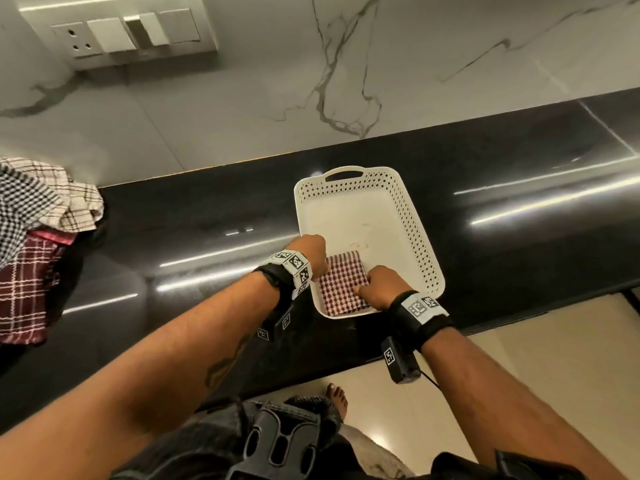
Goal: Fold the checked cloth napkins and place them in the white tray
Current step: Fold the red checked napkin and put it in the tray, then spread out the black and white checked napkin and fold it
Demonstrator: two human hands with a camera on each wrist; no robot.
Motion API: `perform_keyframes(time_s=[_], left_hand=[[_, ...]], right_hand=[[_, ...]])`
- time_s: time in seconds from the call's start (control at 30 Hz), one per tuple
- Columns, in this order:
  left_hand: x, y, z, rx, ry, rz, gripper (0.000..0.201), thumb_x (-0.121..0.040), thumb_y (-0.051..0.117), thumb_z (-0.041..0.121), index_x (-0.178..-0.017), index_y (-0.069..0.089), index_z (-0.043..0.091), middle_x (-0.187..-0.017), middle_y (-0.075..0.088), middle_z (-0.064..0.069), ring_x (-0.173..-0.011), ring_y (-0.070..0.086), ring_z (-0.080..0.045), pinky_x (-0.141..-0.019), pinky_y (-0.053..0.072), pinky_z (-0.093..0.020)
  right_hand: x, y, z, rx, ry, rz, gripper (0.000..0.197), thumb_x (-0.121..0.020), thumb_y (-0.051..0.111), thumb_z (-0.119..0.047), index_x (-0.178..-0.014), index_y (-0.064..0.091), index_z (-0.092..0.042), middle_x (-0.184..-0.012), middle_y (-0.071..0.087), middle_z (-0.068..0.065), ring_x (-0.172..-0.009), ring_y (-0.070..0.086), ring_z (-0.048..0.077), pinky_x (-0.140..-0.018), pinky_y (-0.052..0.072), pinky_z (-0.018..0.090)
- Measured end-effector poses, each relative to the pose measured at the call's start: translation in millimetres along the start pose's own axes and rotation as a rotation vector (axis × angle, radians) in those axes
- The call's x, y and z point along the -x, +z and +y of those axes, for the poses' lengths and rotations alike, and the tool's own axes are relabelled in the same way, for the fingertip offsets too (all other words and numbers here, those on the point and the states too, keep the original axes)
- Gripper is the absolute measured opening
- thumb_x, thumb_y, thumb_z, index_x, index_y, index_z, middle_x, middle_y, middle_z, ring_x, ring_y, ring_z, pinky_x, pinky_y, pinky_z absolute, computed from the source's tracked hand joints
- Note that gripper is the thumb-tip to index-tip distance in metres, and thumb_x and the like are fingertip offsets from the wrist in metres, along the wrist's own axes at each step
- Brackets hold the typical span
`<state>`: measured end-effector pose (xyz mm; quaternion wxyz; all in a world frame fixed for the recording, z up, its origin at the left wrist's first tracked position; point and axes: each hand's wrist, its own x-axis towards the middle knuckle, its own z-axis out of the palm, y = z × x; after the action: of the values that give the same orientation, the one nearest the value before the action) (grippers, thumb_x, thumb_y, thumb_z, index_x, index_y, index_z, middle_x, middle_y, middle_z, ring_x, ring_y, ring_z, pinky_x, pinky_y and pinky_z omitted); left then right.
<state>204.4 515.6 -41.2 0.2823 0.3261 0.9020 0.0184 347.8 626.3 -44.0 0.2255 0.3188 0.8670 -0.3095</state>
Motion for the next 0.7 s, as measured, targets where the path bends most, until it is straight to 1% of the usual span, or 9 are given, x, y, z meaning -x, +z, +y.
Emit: perform_keyframes(time_s=[0.1,0.17,0.27,0.33,0.4,0.47,0.57,0.63,0.7], left_hand=[[-0.9,0.0,-0.3,-0.032,0.000,0.018,0.020,-0.087,0.070,0.025,-0.101,0.069,0.011,-0.081,0.067,-0.001,-0.073,0.068,-0.020,-0.065,0.057,-0.032],[-0.4,-1.1,-2.1,-0.052,0.009,0.042,0.024,-0.086,0.072,0.027,-0.105,0.069,0.013,-0.088,0.068,-0.002,-0.075,0.066,-0.021,-0.065,0.053,-0.031],[2.9,-2.6,-7.5,-0.029,0.016,0.070,0.028,-0.087,0.070,0.029,-0.110,0.068,0.014,-0.104,0.069,-0.004,-0.084,0.067,-0.023,-0.075,0.058,-0.034],[7.5,-5.8,-15.9,0.002,0.036,0.114,0.031,-0.088,0.068,0.032,-0.115,0.069,0.018,-0.112,0.069,-0.003,-0.096,0.066,-0.025,-0.083,0.057,-0.037],[14.4,-11.5,-29.3,0.089,0.062,0.195,0.033,-0.089,0.065,0.036,-0.120,0.067,0.024,-0.120,0.068,0.000,-0.106,0.064,-0.024,-0.091,0.054,-0.040],[24.5,-18.6,-45.8,0.216,0.083,0.299,0.028,-0.093,0.059,0.037,-0.118,0.066,0.028,-0.123,0.067,0.003,-0.109,0.063,-0.023,-0.094,0.052,-0.043],[41.1,-27.1,-89.2,0.346,0.078,0.394,0.021,-0.094,0.056,0.033,-0.111,0.066,0.029,-0.120,0.066,0.008,-0.111,0.060,-0.017,-0.096,0.050,-0.041],[53.6,-31.7,-135.3,0.388,0.010,0.405,0.018,-0.092,0.056,0.032,-0.105,0.068,0.030,-0.117,0.067,0.008,-0.111,0.060,-0.017,-0.096,0.049,-0.038],[68.0,-34.8,-192.8,0.411,-0.104,0.393,0.017,-0.090,0.057,0.032,-0.099,0.070,0.029,-0.113,0.070,0.007,-0.106,0.063,-0.020,-0.094,0.051,-0.037]], right_hand=[[-1.9,1.1,-5.1,0.102,0.019,-0.030,0.032,-0.093,0.062,-0.028,-0.119,0.058,-0.009,-0.122,0.063,0.011,-0.111,0.061,0.029,-0.087,0.048,0.033],[-2.7,0.9,-8.4,0.152,0.029,-0.045,0.029,-0.091,0.064,-0.031,-0.114,0.057,-0.014,-0.122,0.063,0.008,-0.111,0.061,0.028,-0.094,0.049,0.038],[-2.4,-0.9,-12.7,0.219,0.048,-0.056,0.023,-0.090,0.065,-0.032,-0.103,0.052,-0.019,-0.119,0.064,0.005,-0.110,0.061,0.027,-0.100,0.047,0.044],[-1.8,-3.9,-18.7,0.267,0.065,-0.027,0.025,-0.091,0.062,-0.033,-0.109,0.054,-0.018,-0.119,0.063,0.005,-0.112,0.060,0.027,-0.102,0.043,0.045],[-1.4,-9.2,-31.1,0.301,0.062,0.050,0.025,-0.093,0.056,-0.032,-0.112,0.056,-0.016,-0.117,0.063,0.006,-0.110,0.059,0.028,-0.101,0.038,0.045],[-1.3,-14.9,-50.2,0.312,0.000,0.164,0.024,-0.095,0.051,-0.034,-0.108,0.057,-0.015,-0.115,0.064,0.008,-0.107,0.059,0.030,-0.098,0.035,0.045],[0.0,-7.7,-98.4,0.312,-0.173,0.287,0.035,-0.097,0.050,-0.039,-0.119,0.059,-0.014,-0.119,0.063,0.011,-0.111,0.057,0.033,-0.098,0.038,0.047],[1.9,14.4,-143.0,0.328,-0.312,0.314,0.037,-0.096,0.051,-0.039,-0.122,0.060,-0.014,-0.122,0.061,0.011,-0.112,0.057,0.033,-0.097,0.043,0.046],[2.6,49.9,-190.2,0.315,-0.453,0.291,0.037,-0.094,0.053,-0.040,-0.121,0.061,-0.015,-0.122,0.060,0.009,-0.113,0.056,0.032,-0.097,0.045,0.046]])
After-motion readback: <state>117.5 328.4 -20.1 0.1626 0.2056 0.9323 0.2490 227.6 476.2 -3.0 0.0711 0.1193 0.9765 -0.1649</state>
